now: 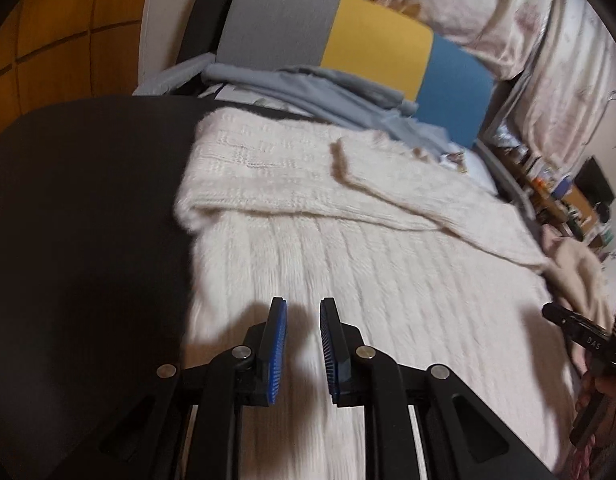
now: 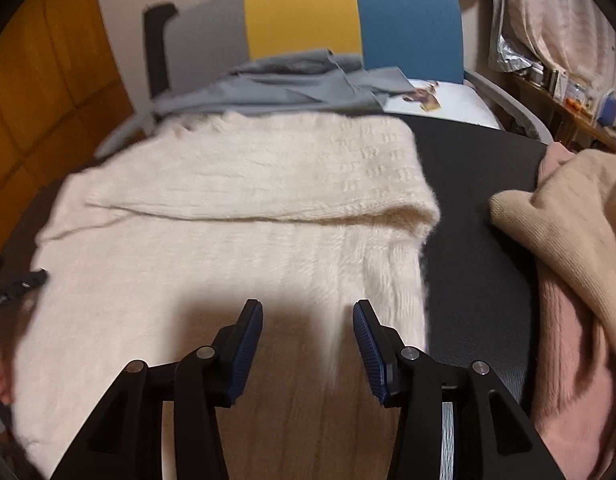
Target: Fold clothes
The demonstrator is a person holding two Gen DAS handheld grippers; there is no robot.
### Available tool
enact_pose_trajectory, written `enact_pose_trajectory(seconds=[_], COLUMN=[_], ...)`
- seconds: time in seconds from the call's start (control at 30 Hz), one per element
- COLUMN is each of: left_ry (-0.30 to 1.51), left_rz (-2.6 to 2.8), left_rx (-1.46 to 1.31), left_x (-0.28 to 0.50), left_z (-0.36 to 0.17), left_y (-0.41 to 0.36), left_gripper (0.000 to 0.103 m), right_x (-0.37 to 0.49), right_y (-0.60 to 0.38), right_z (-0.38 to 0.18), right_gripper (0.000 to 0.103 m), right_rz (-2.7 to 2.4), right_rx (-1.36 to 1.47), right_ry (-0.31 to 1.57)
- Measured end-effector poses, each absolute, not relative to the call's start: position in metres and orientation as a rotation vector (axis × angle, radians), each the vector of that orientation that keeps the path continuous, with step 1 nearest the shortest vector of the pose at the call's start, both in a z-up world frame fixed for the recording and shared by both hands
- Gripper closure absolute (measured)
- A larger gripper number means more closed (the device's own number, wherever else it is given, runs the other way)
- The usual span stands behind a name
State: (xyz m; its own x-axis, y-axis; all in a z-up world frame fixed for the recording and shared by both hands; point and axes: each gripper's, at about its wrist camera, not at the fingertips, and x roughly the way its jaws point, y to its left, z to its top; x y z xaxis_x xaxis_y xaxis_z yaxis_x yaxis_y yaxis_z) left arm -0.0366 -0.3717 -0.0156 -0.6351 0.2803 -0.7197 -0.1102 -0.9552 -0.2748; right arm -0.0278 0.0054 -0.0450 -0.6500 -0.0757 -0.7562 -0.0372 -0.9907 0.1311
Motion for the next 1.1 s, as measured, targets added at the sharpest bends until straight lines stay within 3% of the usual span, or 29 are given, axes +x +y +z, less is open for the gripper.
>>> enact_pose_trajectory(seconds=[0.23,0.4,0.63,0.8,0.87,0.97,1.1], left_ry=[-0.176,-0.058,-0.382,-0.333,-0.296,-0.275,-0.375], left_rz=[2.654,2.662,2.654,2.675,2.669,2.672,2.687], left_rx=[-1.185,-1.183,-1.137,-1.098,-1.094,-1.079,-1.134], left_x=[-0.008,0.009,0.035,0.019,0.006,-0.012,-0.034], left_z=[-0.022,-0.028,-0.024,-0.018,-0.016,-0.016,-0.03], left_y=[-0.376,-0.377,-0.421,-0.409,-0.397,-0.387,-0.394], left_gripper=[0.083,0.084,0.084,0.085,0.085,0.085,0.085], right_x=[0.005,0.014,0.069,0.079,0.06,0.026,-0.033], right_y=[-0.025,-0.009,0.051,0.067,0.061,0.033,-0.064], right_z=[-0.058,-0.064,-0.036,-0.029,-0.027,-0.027,-0.027], right_gripper=[0.06,0.06,0.057,0.059,0.066,0.067,0.068], right_rz=[-2.74,-2.769,-2.811,-2.878,-2.84,-2.696,-2.485], right_rx=[1.34,1.341,1.25,1.252,1.241,1.219,1.196], right_ry=[0.03,0.0,-0.389,-0.321,-0.367,-0.431,-0.24])
